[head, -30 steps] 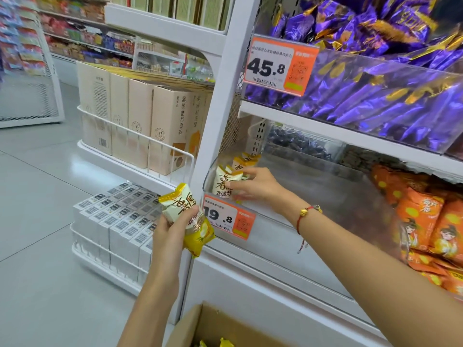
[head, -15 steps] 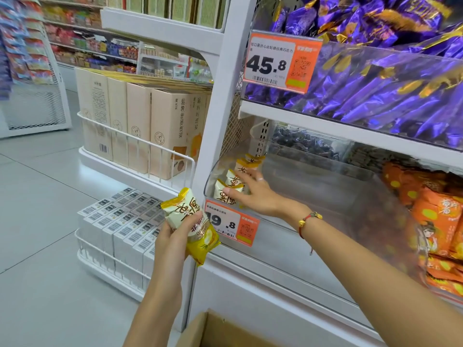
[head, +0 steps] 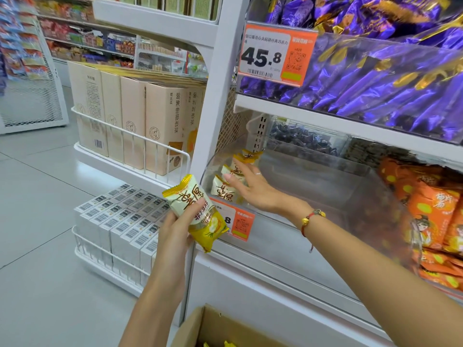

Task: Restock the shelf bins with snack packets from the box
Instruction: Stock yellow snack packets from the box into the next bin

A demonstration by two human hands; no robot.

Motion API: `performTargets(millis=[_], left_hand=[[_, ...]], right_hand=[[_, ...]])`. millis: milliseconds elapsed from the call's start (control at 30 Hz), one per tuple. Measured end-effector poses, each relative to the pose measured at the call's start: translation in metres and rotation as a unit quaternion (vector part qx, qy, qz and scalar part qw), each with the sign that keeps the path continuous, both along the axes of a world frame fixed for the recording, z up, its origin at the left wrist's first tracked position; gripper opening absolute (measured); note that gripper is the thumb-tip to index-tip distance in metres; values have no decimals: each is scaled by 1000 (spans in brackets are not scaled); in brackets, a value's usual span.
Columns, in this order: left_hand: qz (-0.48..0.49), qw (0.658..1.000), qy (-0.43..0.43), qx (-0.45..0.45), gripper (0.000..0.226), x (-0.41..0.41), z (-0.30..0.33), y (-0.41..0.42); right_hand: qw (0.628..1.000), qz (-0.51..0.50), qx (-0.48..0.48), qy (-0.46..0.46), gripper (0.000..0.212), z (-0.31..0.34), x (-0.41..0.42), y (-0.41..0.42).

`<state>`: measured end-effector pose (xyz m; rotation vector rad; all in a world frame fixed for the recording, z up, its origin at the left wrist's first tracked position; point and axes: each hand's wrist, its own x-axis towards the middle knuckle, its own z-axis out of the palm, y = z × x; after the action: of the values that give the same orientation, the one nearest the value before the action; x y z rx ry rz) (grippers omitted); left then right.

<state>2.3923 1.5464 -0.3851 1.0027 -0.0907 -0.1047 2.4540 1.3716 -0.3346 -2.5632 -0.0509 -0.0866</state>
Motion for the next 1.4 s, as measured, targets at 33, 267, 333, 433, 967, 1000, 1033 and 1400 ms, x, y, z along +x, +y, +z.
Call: performTargets(millis=[33, 267, 333, 433, 967, 1000, 1033, 1400], left_hand=[[-2, 1000, -21, 7, 41, -2, 3, 0], [16, 990, -114, 83, 60, 3, 38, -13], [24, 982, -151, 106, 54, 4, 50, -22], [104, 945, -232, 205, 47, 9, 56, -36], [329, 784, -307, 426, 73, 86, 2, -52], [326, 788, -307, 422, 73, 86, 2, -53], [323, 791, -309, 419, 73, 86, 1, -53], [319, 788, -317, 420, 73, 84, 0, -51]], right_hand=[[999, -6, 32, -37, 80, 5, -10, 3], [971, 114, 211, -18, 52, 28, -85, 7], [962, 94, 252, -44, 44, 33, -92, 5], [950, 53, 299, -72, 41, 34, -93, -7], [954, -270, 130, -6, 60, -12, 75, -115], [951, -275, 137, -13, 70, -19, 80, -117], [947, -284, 150, -31, 80, -25, 83, -117], [970, -162, -150, -98, 69, -35, 66, -108]])
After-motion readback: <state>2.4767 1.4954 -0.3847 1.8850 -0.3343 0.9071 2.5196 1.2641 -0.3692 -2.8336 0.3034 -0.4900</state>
